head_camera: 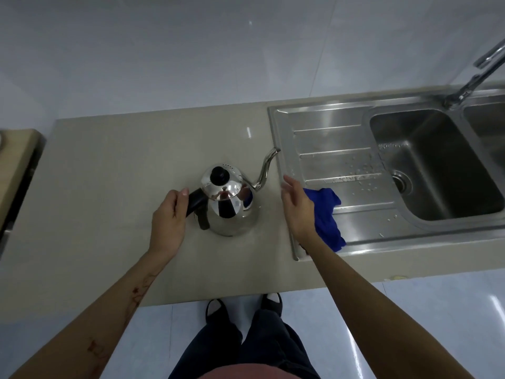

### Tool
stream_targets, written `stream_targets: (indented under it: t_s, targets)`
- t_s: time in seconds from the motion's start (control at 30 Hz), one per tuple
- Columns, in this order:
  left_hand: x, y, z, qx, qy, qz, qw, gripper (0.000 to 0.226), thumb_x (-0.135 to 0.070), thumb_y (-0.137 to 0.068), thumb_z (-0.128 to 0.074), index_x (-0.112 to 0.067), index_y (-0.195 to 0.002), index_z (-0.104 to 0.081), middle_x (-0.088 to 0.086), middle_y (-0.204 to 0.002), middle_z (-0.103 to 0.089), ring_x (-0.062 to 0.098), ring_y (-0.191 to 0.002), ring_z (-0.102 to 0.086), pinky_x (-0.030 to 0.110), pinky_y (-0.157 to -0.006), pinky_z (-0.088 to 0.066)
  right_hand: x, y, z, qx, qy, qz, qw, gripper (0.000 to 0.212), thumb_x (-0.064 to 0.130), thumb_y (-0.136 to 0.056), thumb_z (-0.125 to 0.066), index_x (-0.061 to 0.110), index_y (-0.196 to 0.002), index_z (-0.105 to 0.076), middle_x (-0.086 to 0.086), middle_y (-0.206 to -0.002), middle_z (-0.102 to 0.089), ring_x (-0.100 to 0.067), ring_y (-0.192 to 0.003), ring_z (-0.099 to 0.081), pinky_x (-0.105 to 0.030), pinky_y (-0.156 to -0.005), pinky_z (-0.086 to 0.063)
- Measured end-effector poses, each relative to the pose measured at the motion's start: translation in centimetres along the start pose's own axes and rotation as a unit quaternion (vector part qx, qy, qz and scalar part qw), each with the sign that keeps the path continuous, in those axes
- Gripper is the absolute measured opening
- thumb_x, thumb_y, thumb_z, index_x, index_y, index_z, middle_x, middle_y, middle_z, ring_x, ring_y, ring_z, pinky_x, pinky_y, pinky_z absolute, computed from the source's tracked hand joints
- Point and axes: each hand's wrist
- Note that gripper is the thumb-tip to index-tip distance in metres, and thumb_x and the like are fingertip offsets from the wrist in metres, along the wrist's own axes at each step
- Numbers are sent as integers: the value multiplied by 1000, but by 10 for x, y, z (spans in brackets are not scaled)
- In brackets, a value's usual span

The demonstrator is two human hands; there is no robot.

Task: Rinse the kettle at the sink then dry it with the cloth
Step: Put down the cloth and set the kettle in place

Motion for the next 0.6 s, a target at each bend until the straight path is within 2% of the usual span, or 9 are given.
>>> stream_targets:
  t_s: [0.03,0.1,0.13,0.2,0.3,0.4,0.5,0.6]
  targets:
    - [-1,3,0,-5,-2,-14,1000,36,-36,-101,-41,-5,-86,-50,3,-70,-50,19,-61,-46,25,-55,-39,9,-6,-5,27,-59,-57,996,43,24,-102,-48,21,-144,-44,-1,-132,-61,-13,-113,-60,-31,-98,-51]
    - [3,9,0,5,-18,-44,999,20,-32,-99,-48,-12,-100,-51,-1,-80,-53,14,-69,-49,12,-58,-39,21,-20,-13,89,-162,-175,967,46,24,-99,-52,22,-144,-44,-4,-131,-58,-20,-118,-57,-36,-100,-50]
    - [6,12,-1,19,-31,-50,998,20,-30,-97,-51,-13,-107,-51,-2,-87,-54,12,-75,-51,11,-62,-39,25,-26,-18,124,-202,-225,945,47,24,-97,-54,22,-143,-45,-5,-132,-56,-25,-122,-55,-37,-98,-50]
    - [11,17,-1,36,-38,-52,997,27,-28,-96,-55,-14,-118,-50,-2,-99,-56,8,-84,-54,11,-67,-40,29,-35,-25,172,-233,-275,917,41,23,-93,-57,22,-133,-52,-8,-134,-57,-35,-124,-55,-37,-83,-54]
    - [10,16,1,44,-16,-48,998,25,-25,-96,-57,-19,-119,-50,-2,-102,-59,3,-85,-56,7,-66,-41,35,-40,-31,179,-258,-285,906,19,13,-93,-54,16,-112,-57,-11,-121,-64,-37,-109,-64,-37,-70,-56]
    - [7,4,6,56,4,-37,998,23,-24,-95,-58,-20,-117,-51,-4,-100,-61,-2,-83,-56,6,-68,-41,35,-44,-37,171,-281,-286,900,15,10,-93,-52,16,-106,-56,-11,-111,-62,-34,-97,-62,-36,-64,-52]
    - [6,-25,12,65,-3,-42,997,26,-25,-96,-58,-18,-120,-53,-1,-102,-62,4,-89,-57,8,-71,-40,42,-59,-46,166,-291,-288,897,19,15,-87,-56,14,-106,-56,-9,-105,-61,-32,-94,-60,-32,-60,-51]
    - [5,-67,16,67,-24,-63,995,32,-24,-96,-57,-14,-126,-52,2,-113,-61,14,-100,-57,5,-76,-38,62,-78,-54,172,-293,-272,900,11,20,-88,-62,14,-97,-60,-3,-87,-61,-26,-82,-61,-30,-58,-50]
Point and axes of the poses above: each hand's wrist, its own y-axis away from the middle knuckle, its own z-axis out of the back of the hand, x = y × z
